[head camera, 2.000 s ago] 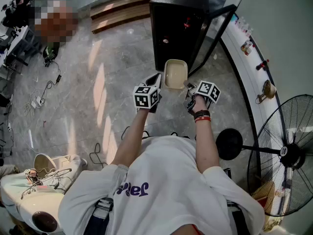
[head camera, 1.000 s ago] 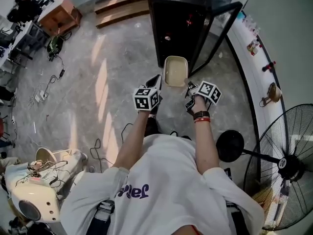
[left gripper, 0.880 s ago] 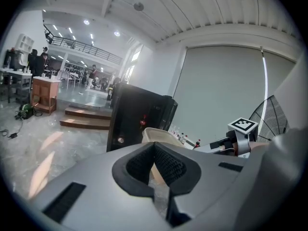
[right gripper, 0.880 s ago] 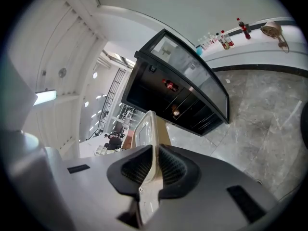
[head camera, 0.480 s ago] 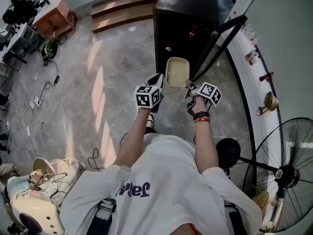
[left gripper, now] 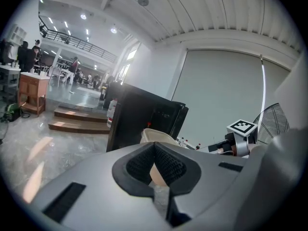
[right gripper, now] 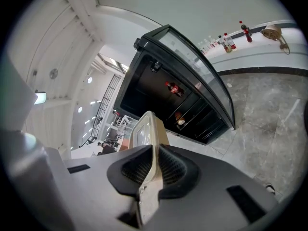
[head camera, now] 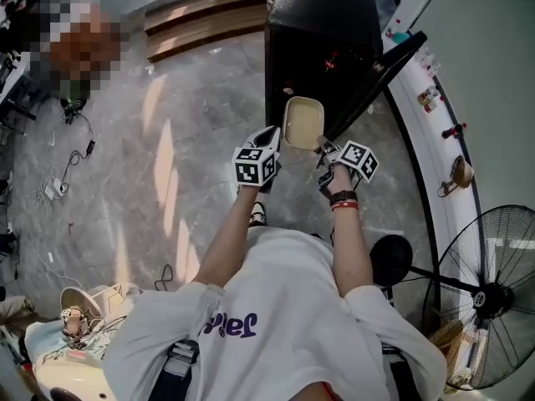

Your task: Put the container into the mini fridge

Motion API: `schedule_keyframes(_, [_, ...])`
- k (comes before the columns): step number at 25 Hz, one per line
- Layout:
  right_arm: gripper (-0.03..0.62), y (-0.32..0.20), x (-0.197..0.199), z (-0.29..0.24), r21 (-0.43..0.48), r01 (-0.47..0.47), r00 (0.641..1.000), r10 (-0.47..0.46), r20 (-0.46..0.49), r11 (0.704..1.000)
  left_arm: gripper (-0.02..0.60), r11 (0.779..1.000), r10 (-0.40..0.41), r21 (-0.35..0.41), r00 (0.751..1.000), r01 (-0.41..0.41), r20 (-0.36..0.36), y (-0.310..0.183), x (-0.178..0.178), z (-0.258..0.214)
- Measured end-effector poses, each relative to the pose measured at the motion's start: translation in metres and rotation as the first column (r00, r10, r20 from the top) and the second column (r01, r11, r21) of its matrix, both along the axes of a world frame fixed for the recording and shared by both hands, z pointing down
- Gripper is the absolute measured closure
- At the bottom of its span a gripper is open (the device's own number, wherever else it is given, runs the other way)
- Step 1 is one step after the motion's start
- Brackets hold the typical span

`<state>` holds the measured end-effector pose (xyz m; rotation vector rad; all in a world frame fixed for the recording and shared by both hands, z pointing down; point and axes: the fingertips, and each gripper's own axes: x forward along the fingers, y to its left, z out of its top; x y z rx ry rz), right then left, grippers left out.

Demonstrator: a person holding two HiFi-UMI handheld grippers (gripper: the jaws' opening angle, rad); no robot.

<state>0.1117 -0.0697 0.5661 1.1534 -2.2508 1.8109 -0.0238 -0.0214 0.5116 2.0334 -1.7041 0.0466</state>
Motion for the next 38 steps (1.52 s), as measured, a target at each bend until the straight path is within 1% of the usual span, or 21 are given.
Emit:
schedule_keyframes(6, [0.542,-0.009,-0.03,0.009,-0.019,-0.038,0.999,0.037,-0.013,0.999,0.561,0.999,0.037,-0.009,0.999,-0.037,-0.008,-0.015,-0.03,0.005])
schedule_keyframes(13, [0.542,-0.027,-0.065,0.01,-0.014,-0.073,0.997,0.073,-0.02,0.997,0.561,0.997,0.077,-0.014,0.997,-0.077,-0.012,-0.036,-0.066,0.01])
schedule_keyframes(17, [0.542,-0.036,-0.076,0.013,-0.011,-0.103,0.995,0.102,-0.021,0.995,0.561,0.995,0.101,-0.012,0.995,-0.101,-0.005,-0.047,-0.079,0.013])
schedule_keyframes(26, [0.542,-0.048,-0.095,0.024,-0.022,-0.132,0.991,0.132,-0.03,0.991,0.561,0.991,0.136,-0.012,0.991,-0.136,0.003,-0.062,-0.094,0.02])
schedule_keyframes(32, [0.542,-0.078,-0.105,0.024,-0.017,-0.122,0.992,0.121,-0.033,0.992,0.561,0.992,0.123,-0.001,0.992,-0.123,0.006,-0.093,-0.103,0.019])
schedule_keyframes(38, [0.542,-0.113,-0.106,0.035,-0.028,-0.12,0.993,0.12,-0.022,0.992,0.561,0.99,0.139,0.001,0.99,-0.139,0.017,-0.131,-0.097,0.023])
